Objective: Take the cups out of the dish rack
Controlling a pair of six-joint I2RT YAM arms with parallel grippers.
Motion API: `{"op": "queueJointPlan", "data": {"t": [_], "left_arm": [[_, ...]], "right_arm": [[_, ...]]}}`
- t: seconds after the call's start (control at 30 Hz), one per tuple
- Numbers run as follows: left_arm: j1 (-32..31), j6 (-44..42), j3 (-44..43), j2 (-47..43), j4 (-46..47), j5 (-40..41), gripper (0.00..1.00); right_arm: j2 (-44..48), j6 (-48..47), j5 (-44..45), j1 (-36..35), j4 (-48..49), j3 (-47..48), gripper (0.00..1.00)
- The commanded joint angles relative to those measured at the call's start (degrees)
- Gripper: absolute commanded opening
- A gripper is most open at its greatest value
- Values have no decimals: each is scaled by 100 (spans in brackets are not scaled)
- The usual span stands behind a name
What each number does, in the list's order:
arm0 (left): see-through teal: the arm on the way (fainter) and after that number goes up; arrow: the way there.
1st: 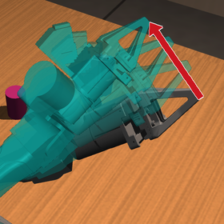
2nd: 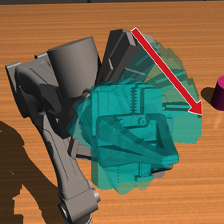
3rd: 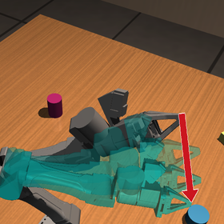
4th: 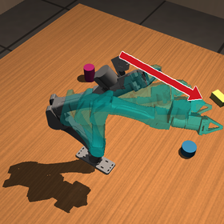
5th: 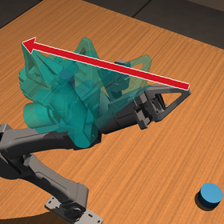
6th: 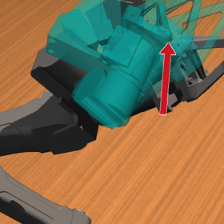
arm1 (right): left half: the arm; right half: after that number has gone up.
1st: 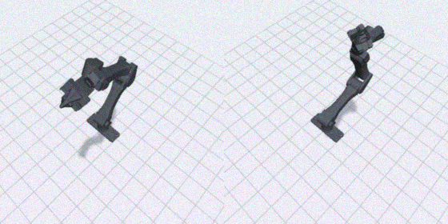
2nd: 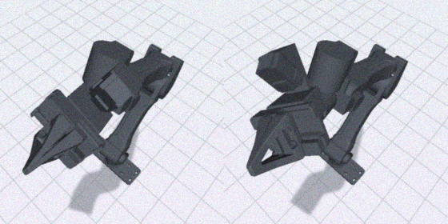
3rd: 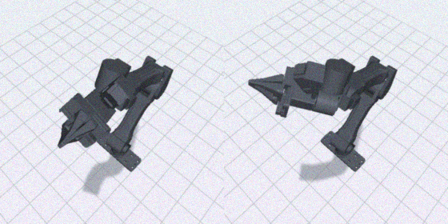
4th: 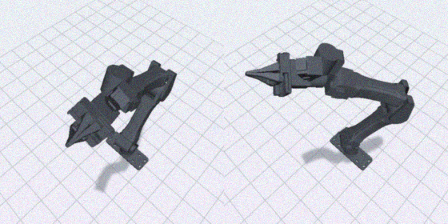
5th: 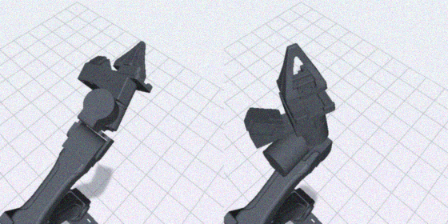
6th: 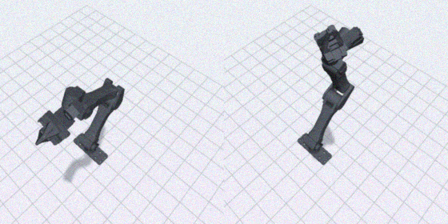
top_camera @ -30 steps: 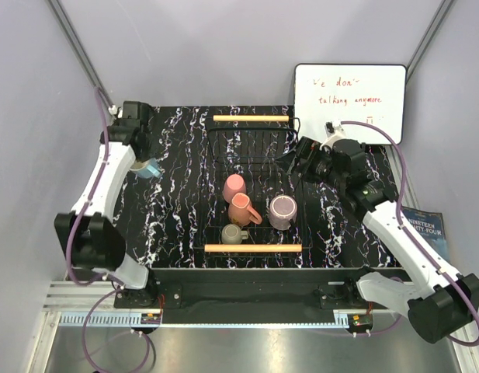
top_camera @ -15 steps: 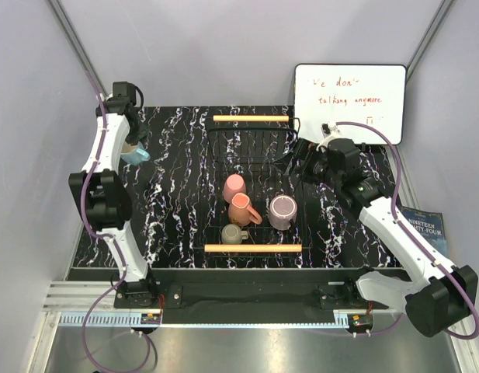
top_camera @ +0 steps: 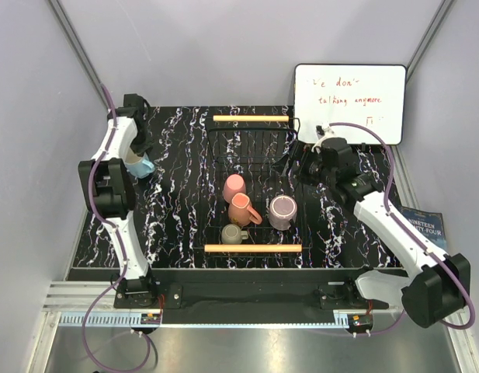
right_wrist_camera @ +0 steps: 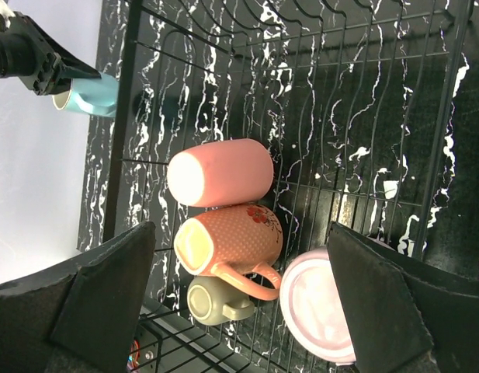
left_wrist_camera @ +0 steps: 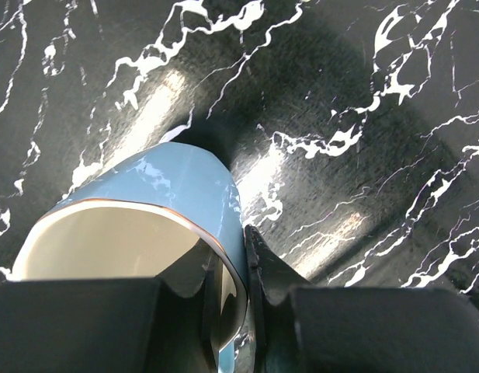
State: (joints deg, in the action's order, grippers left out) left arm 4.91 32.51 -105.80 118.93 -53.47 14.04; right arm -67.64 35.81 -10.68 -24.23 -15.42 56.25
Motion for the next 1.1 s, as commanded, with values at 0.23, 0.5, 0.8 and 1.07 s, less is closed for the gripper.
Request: {"op": "queueJointPlan", "data": {"t": [0.23,0.5,0.8,1.07], "left_arm": [[-42,-122,50,244,548,-68,0],[-95,-52,103,-54,619,-86,23],[-148,-35,-99,-660,601,-60,65],[-674,-8,-319,-1697,592,-33,69]], "right_arm": [[-259,-39,-110,24,171,158,100],[-355,13,-189,23,241,123,100],[-224,5,-180,15,250,106,100],[-241,-109,-242,-29,67,448,100]]}}
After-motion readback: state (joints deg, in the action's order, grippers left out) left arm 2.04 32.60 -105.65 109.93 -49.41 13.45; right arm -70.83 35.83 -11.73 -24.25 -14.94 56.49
